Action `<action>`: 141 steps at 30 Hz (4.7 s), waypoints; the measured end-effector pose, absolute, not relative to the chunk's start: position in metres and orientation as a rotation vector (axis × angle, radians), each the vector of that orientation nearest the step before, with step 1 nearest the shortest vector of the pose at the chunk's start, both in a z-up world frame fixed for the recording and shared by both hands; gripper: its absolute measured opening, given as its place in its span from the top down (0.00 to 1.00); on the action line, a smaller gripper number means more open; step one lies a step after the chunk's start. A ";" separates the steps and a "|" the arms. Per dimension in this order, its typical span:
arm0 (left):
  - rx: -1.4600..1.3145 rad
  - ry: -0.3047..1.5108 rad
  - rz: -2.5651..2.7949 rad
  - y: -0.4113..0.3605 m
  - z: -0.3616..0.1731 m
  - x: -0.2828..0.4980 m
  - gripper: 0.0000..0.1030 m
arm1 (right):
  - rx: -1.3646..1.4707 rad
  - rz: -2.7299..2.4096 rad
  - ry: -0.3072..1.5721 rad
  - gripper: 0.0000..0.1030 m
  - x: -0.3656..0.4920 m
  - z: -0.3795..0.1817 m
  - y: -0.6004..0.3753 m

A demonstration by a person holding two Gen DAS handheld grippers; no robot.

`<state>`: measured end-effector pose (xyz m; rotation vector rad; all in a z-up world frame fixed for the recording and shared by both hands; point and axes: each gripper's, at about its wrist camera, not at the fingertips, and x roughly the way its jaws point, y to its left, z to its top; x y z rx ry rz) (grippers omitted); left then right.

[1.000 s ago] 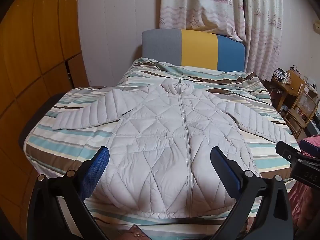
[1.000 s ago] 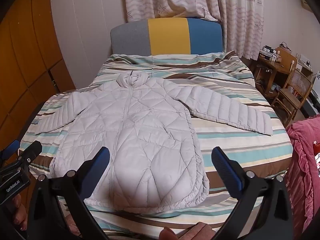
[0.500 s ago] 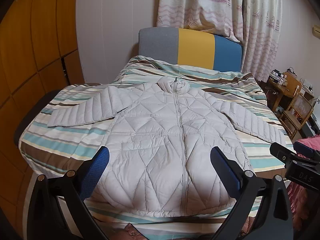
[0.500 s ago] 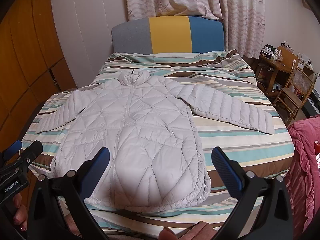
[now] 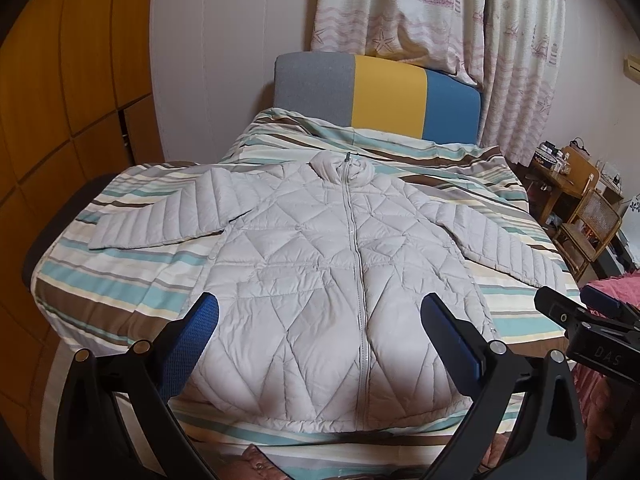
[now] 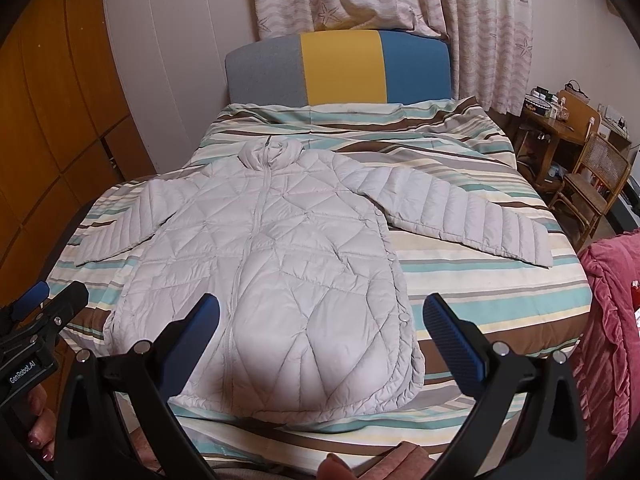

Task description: Fold large clothes

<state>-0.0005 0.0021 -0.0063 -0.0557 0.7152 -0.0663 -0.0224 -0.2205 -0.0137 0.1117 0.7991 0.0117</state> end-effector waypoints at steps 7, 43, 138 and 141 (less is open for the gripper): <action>-0.056 0.715 -0.067 0.001 -0.007 -0.001 0.03 | 0.114 0.011 0.802 0.02 -0.023 -0.014 -0.221; -0.067 0.806 -0.101 -0.007 -0.024 0.030 0.03 | 0.134 -0.002 0.871 0.02 0.005 -0.029 -0.233; -0.083 0.873 0.378 0.110 -0.226 0.255 0.03 | -0.241 0.049 0.587 0.93 0.303 -0.179 -0.132; -0.087 0.873 0.376 0.110 -0.226 0.255 0.03 | -0.317 0.114 0.576 0.93 0.302 -0.192 -0.102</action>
